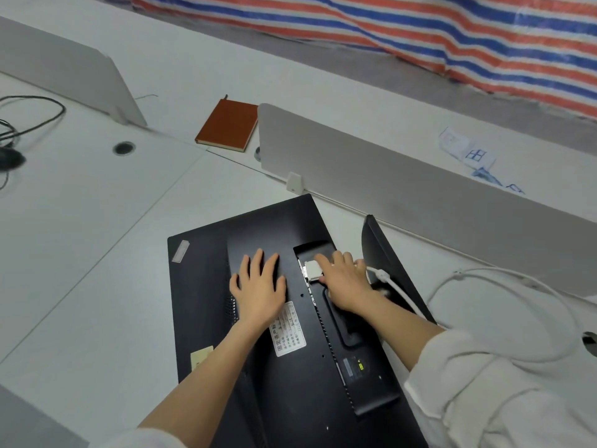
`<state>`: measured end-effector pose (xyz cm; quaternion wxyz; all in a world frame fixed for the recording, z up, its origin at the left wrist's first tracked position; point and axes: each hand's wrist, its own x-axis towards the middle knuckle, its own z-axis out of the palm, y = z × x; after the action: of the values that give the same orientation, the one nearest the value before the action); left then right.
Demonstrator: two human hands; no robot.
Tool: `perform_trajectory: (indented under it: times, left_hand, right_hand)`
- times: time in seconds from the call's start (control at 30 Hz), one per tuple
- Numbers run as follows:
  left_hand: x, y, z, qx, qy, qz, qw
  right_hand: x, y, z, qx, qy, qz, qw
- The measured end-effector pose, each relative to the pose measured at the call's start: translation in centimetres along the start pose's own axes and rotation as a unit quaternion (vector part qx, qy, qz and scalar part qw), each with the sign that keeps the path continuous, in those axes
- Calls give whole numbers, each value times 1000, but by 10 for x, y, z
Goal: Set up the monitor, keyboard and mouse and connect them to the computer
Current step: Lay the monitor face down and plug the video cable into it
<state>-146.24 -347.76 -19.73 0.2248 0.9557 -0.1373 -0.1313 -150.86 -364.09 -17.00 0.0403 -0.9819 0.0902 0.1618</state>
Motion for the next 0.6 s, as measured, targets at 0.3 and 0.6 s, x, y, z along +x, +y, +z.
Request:
perform_trajectory:
  times: [0.3,0.6]
  left_hand:
    - [-1,-3,1,8,10,10,1000]
    - [-5,-5,16,43,85,14,995]
  right_hand:
    - [5,0,-13,-4,-19,-54,998]
    - [-3,7,-9,19,-22,-107,994]
